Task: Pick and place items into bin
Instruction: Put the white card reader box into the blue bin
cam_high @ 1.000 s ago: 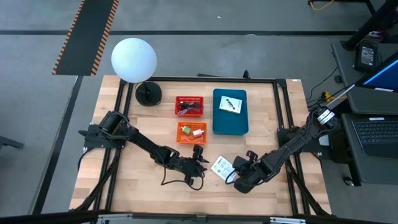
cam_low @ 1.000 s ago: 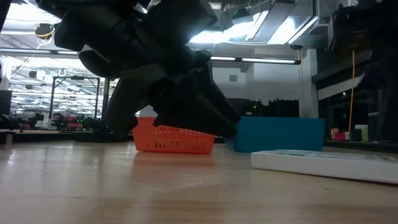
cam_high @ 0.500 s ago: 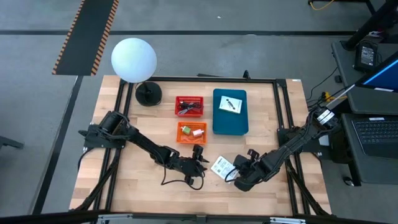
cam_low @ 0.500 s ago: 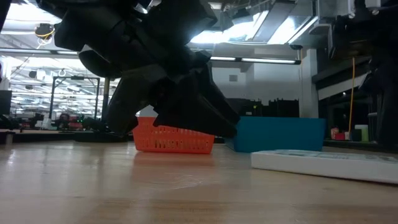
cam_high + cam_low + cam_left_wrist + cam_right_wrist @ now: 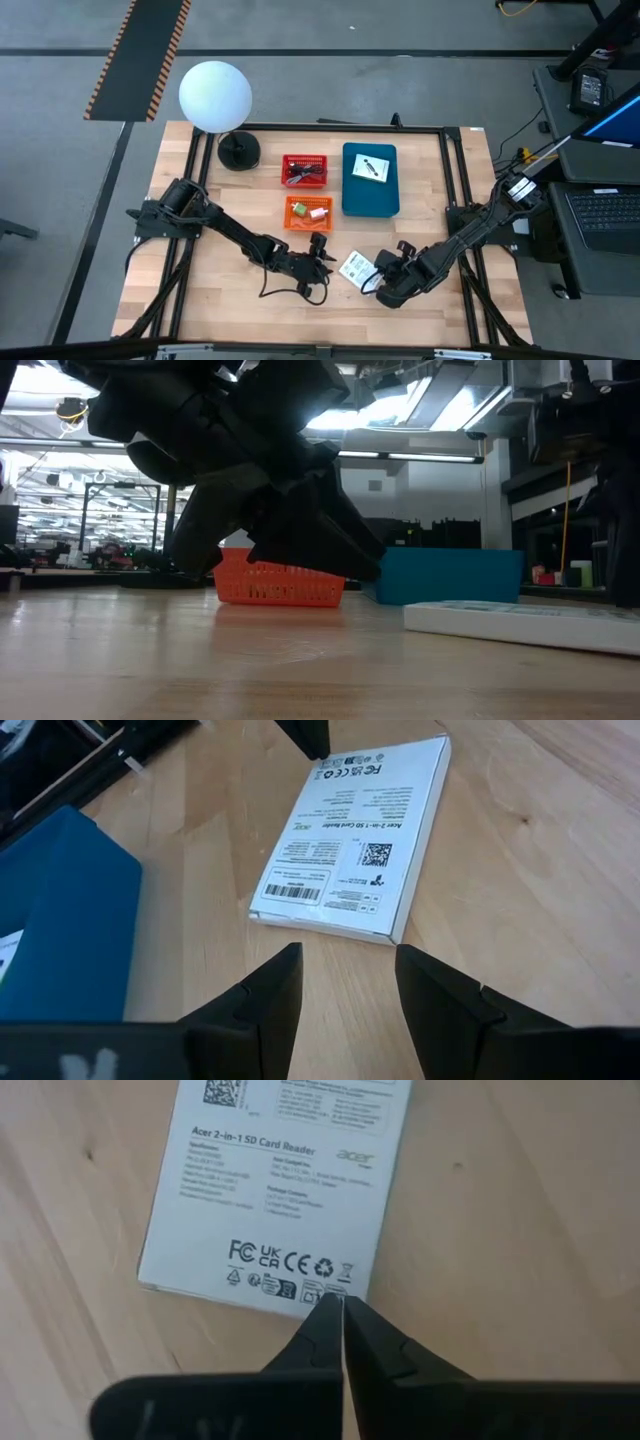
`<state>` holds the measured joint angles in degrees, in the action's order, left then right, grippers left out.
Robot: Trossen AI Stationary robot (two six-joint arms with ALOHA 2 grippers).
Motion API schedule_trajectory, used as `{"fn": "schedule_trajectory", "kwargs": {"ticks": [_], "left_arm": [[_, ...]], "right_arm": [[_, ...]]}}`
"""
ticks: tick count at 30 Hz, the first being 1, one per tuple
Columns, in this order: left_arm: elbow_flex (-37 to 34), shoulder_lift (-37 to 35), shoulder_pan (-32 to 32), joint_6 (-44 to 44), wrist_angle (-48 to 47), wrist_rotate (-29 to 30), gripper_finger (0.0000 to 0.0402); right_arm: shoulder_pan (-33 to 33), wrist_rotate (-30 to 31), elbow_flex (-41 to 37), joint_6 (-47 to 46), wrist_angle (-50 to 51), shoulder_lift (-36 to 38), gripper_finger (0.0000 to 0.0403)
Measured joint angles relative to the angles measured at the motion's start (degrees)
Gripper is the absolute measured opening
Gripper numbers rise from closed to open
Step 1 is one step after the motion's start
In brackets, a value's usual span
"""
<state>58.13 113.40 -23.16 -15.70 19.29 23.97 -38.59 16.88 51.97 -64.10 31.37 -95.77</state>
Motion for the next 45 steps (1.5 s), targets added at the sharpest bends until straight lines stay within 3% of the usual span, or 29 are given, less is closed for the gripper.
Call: {"fn": "schedule_trajectory", "kwargs": {"ticks": [15,28,45], "left_arm": [[0.0,0.0,0.0,-0.4,0.1,0.0,0.0161],[0.0,0.3,-1.6,-12.3,0.0,0.1,0.0167],[0.0,1.5,-0.3,-13.8,0.2,-1.4,0.0217]], "right_arm": [[0.0,-0.1,-0.7,-1.7,-1.1,-2.6,0.0000],[0.2,-0.7,-0.8,-3.1,-2.0,-2.8,0.0000],[0.3,-0.6,-0.9,-3.2,-4.6,-2.9,0.0000]]}}
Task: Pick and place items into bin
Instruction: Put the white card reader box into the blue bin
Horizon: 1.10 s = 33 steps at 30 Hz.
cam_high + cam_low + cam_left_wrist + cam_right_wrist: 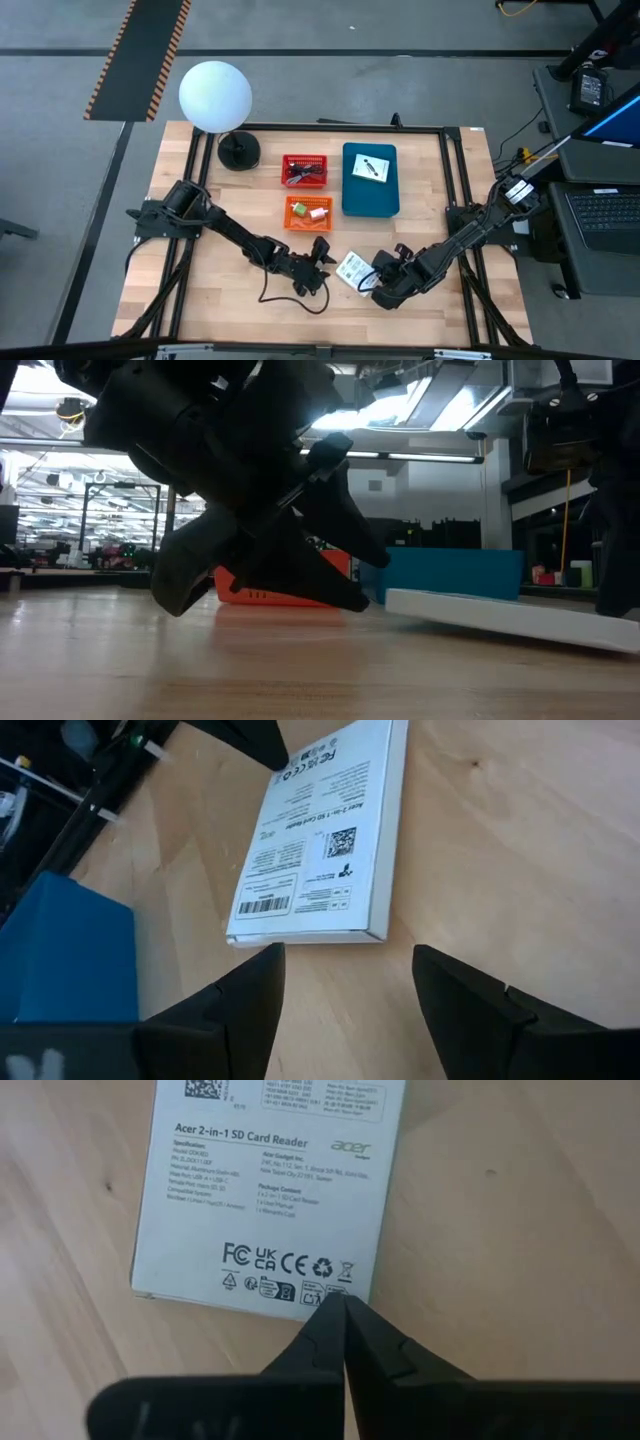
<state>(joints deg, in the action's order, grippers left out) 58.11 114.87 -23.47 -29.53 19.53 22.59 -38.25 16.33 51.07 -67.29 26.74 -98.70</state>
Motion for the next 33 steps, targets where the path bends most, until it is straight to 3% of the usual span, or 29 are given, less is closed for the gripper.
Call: {"fn": "schedule_trajectory", "kwargs": {"ticks": [24,33], "left_arm": [[1.1,4.1,0.8,-2.9,4.9,1.9,0.0212],[4.3,4.1,0.4,-3.7,-4.3,1.9,0.0212]], "right_arm": [[2.5,-0.3,0.0,-0.2,-5.1,-0.6,0.0000],[2.5,-1.0,0.1,-0.2,-5.5,-1.4,0.0000]]}}
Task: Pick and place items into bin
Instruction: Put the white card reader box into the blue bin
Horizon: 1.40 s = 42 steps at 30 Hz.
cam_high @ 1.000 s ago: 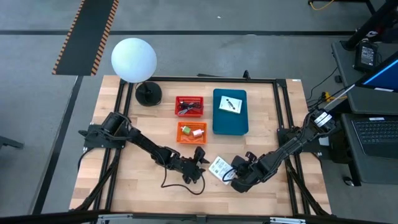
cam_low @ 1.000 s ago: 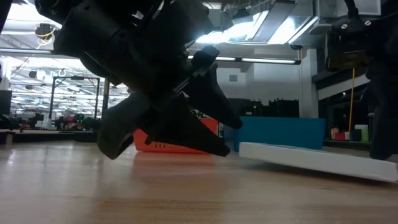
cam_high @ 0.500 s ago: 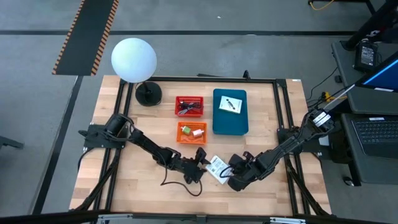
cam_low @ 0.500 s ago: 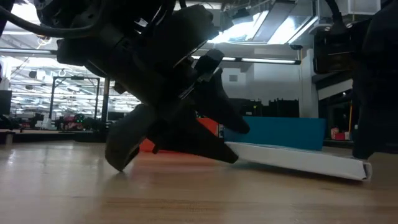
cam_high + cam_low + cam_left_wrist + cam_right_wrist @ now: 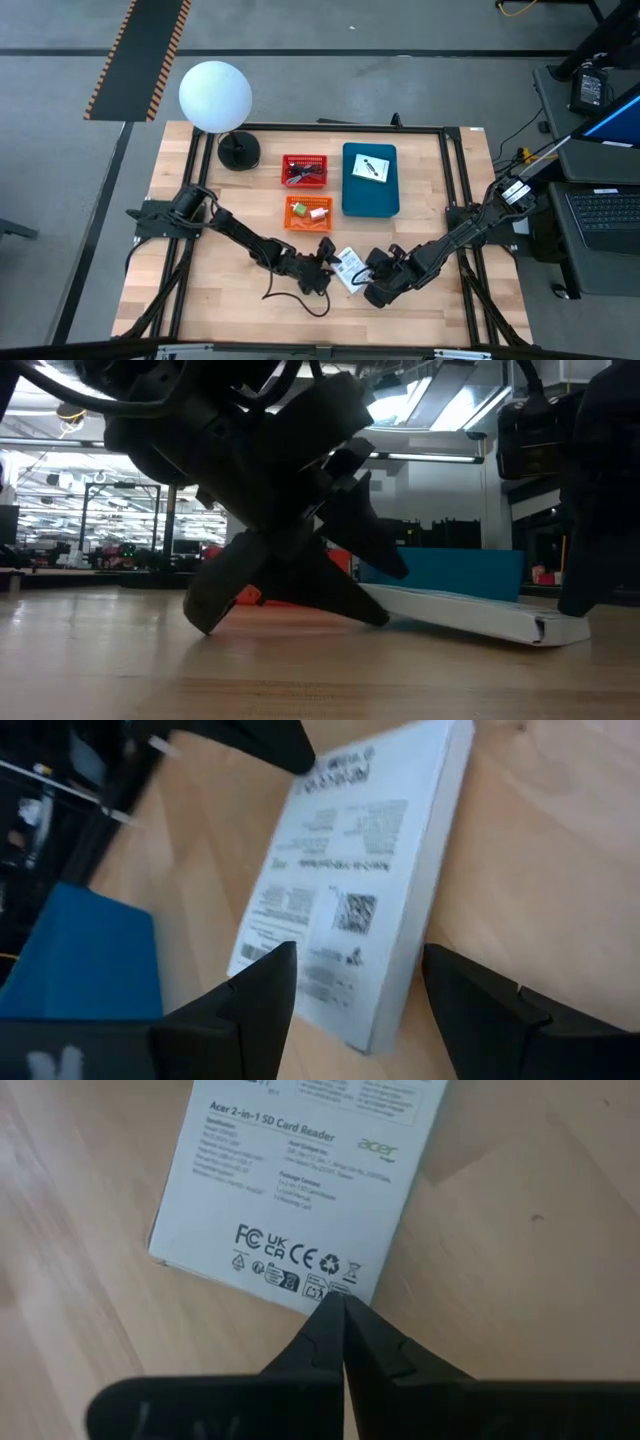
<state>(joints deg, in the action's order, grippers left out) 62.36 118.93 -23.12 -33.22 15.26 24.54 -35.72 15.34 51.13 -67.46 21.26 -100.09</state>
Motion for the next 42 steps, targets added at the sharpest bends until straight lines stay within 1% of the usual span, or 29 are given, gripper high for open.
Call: {"fn": "schedule_trajectory", "kwargs": {"ticks": [2,5,9,16,21,24,27,28,32,42], "left_arm": [[0.5,-0.1,-0.1,0.8,-2.6,0.0,0.0212],[0.5,-0.1,-0.3,0.9,-4.0,1.3,0.0212],[0.4,-0.1,-0.1,0.7,-4.4,2.9,0.0212],[0.4,-0.1,1.3,-3.1,-4.9,3.4,0.0212],[0.3,-0.1,1.9,-3.9,-4.9,3.9,0.0212],[0.3,-0.1,1.9,-6.3,-4.0,3.3,0.0212],[0.2,0.0,1.9,-10.3,-2.0,-0.3,0.0211],[0.2,0.0,1.8,-11.5,-1.1,-0.6,0.0210],[0.2,0.0,1.9,-12.4,0.0,-0.1,0.0192],[0.2,0.0,2.2,-11.3,0.1,-1.2,0.0123]], "right_arm": [[0.0,-0.2,0.0,0.0,0.0,0.0,0.0000],[0.0,-0.2,0.0,0.1,0.0,0.0,0.0000],[0.0,-0.2,0.0,0.2,0.0,0.0,0.0000],[0.1,-1.1,0.0,0.4,0.1,0.0,0.0000],[0.0,-1.9,0.0,0.6,0.0,0.0,0.0000],[0.0,-1.9,0.0,0.9,0.0,0.0,0.0000],[0.0,-2.0,0.0,1.4,0.0,0.0,0.0000],[0.0,-2.0,0.0,1.7,-0.1,0.0,0.0000],[0.0,-2.2,-0.1,2.0,-0.3,0.0,0.0000],[0.0,-2.3,-0.1,3.2,-0.3,0.0,0.0000]]}}
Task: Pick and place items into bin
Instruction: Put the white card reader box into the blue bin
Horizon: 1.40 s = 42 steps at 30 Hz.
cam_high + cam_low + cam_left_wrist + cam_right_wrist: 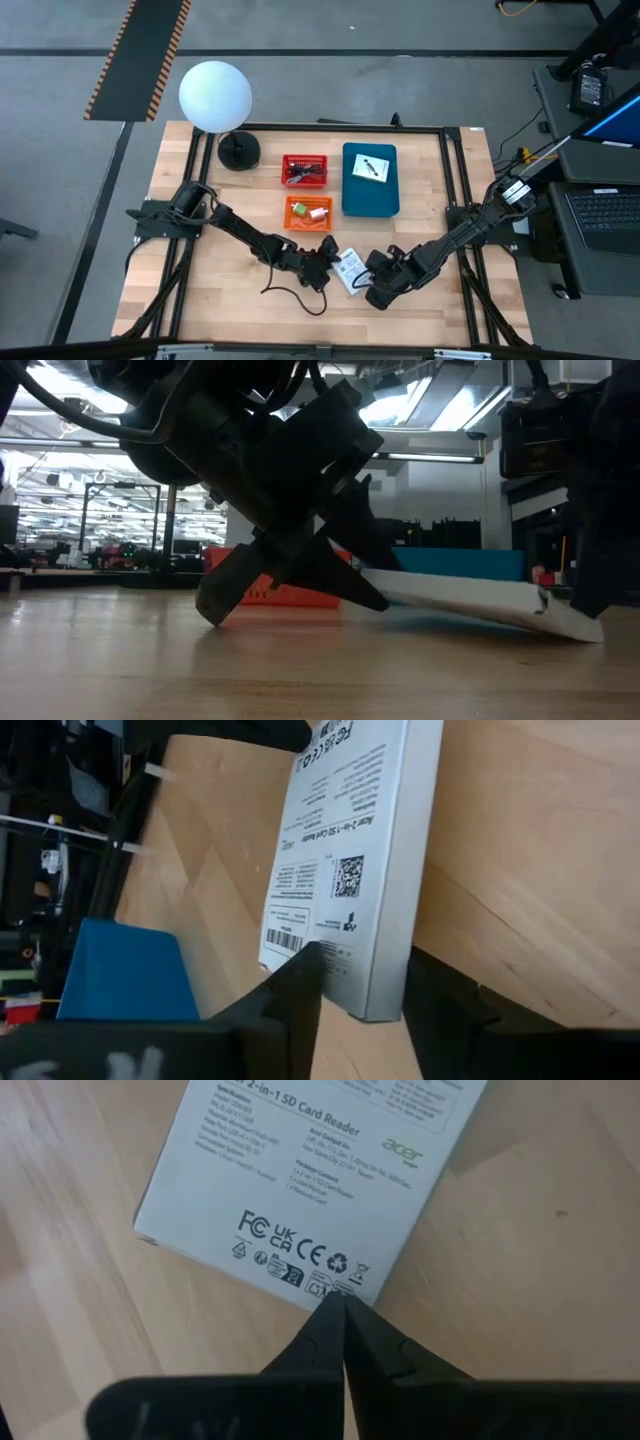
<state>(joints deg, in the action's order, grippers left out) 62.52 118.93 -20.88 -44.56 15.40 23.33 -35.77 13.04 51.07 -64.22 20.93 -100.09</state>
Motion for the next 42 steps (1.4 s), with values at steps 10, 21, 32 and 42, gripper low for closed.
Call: {"fn": "schedule_trajectory", "kwargs": {"ticks": [10,21,32,42], "left_arm": [[0.1,0.0,-1.4,-1.3,0.5,4.9,0.0048],[0.0,-1.2,-3.0,0.5,-1.7,11.3,0.0045],[-0.2,-9.0,-0.6,2.2,-5.8,6.4,0.0044],[0.0,-16.3,6.8,4.5,-5.8,-1.2,0.0043]], "right_arm": [[-0.7,4.7,0.7,5.4,1.6,2.6,0.0000],[-3.8,19.5,1.5,7.8,10.4,13.6,0.0000],[-12.5,33.3,-1.3,4.6,8.5,15.8,0.0000],[-14.9,38.2,-15.0,6.7,-15.9,15.8,0.0000]]}}
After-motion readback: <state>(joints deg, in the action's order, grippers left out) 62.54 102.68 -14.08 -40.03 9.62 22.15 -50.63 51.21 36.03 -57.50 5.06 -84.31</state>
